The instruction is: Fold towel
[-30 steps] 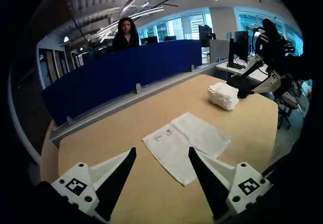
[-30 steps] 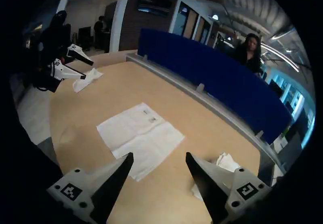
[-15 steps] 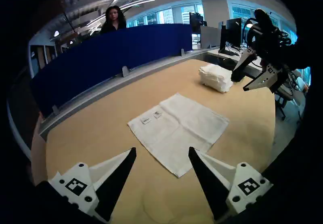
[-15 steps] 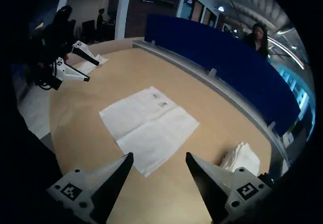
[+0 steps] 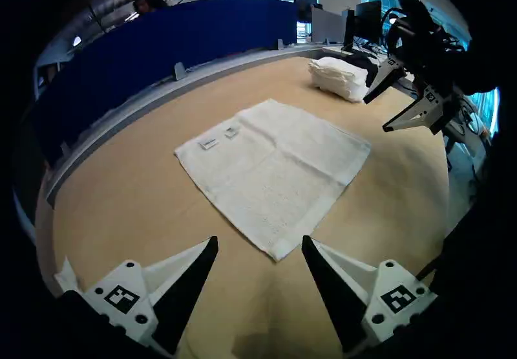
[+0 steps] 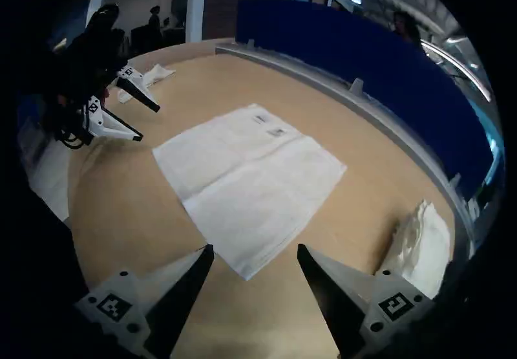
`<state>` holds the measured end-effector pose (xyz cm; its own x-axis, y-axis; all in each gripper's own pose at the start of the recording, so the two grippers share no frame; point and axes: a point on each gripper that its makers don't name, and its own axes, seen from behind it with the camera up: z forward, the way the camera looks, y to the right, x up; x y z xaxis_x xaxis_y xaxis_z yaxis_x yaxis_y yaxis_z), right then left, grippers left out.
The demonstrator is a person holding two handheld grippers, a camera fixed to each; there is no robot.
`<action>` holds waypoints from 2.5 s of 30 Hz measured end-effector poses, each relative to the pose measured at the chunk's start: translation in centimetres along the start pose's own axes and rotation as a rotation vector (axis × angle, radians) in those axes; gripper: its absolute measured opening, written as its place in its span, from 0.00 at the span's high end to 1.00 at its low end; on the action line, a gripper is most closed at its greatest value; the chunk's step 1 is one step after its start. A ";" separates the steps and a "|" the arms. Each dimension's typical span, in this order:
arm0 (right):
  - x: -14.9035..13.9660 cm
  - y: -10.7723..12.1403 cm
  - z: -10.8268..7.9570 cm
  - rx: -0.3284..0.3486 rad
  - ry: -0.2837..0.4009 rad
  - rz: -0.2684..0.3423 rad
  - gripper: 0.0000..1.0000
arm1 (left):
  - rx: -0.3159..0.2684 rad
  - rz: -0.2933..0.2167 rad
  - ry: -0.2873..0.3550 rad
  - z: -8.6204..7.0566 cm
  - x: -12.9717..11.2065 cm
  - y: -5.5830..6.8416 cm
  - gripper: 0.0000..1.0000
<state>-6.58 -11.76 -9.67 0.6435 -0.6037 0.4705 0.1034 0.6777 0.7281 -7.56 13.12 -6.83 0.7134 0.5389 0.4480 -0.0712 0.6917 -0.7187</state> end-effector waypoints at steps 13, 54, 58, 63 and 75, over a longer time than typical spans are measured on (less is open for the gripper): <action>-3.0 -0.6 3.2 0.022 -0.034 0.034 0.00 | -0.029 0.010 -0.033 2.5 -1.0 1.1 0.04; -5.3 -1.9 4.2 0.027 -0.065 0.147 0.52 | -0.068 -0.017 -0.117 3.8 -3.3 2.7 0.46; -5.3 -1.9 4.2 0.024 -0.070 0.149 0.57 | -0.069 -0.018 -0.121 3.9 -3.3 2.5 0.48; -5.3 -1.9 4.1 0.021 -0.074 0.150 0.65 | -0.065 -0.016 -0.126 3.9 -3.2 2.3 0.56; -5.4 -1.7 4.0 0.004 -0.081 0.163 0.81 | -0.052 -0.007 -0.138 3.9 -3.4 1.9 0.78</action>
<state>-13.22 -11.32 -11.47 0.5883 -0.5176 0.6213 -0.0004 0.7681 0.6403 -12.82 14.49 -7.62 0.6107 0.5980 0.5191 -0.0278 0.6713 -0.7407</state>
